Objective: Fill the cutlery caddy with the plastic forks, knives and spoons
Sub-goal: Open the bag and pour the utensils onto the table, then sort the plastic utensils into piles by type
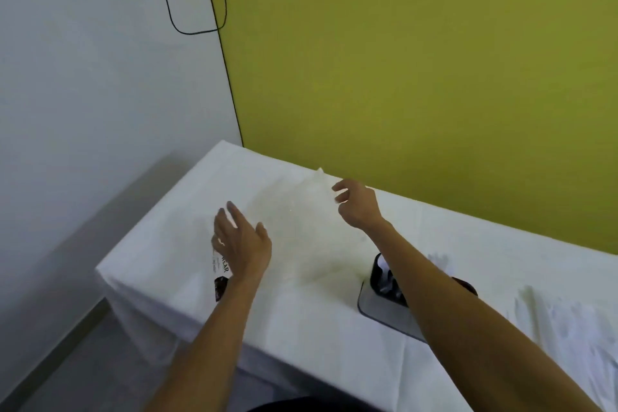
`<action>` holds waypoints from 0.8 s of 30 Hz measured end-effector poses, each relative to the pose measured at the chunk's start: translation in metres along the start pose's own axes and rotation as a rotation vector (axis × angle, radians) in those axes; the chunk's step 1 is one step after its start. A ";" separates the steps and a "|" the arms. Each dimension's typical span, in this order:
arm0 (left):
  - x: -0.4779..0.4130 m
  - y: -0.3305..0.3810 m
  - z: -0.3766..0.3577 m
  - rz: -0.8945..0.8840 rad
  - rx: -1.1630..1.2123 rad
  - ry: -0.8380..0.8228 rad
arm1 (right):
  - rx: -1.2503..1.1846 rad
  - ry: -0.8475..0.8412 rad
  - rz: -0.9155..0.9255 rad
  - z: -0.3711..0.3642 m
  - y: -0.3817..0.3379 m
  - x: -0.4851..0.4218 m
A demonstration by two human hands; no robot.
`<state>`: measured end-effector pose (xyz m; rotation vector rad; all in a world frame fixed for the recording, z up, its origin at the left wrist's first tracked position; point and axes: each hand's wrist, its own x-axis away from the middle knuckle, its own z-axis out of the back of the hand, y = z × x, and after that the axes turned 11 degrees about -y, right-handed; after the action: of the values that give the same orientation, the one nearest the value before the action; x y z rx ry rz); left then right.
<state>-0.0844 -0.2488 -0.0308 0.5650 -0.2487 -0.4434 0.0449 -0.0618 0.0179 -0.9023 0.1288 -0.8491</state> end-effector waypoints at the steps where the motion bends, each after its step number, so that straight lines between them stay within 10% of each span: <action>1: 0.007 -0.002 -0.010 -0.118 -0.061 -0.051 | 0.046 -0.017 -0.023 -0.010 0.001 -0.003; 9: 0.024 -0.029 -0.059 -0.261 -0.433 -0.592 | 0.204 -0.139 -0.117 -0.040 0.014 -0.011; 24: 0.072 0.216 -0.066 -0.753 0.111 -0.586 | -0.018 0.410 -0.260 0.138 0.100 0.098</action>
<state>0.0737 -0.0892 0.0450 0.6184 -0.6274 -1.3370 0.2305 -0.0087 0.0558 -0.7608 0.3816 -1.2719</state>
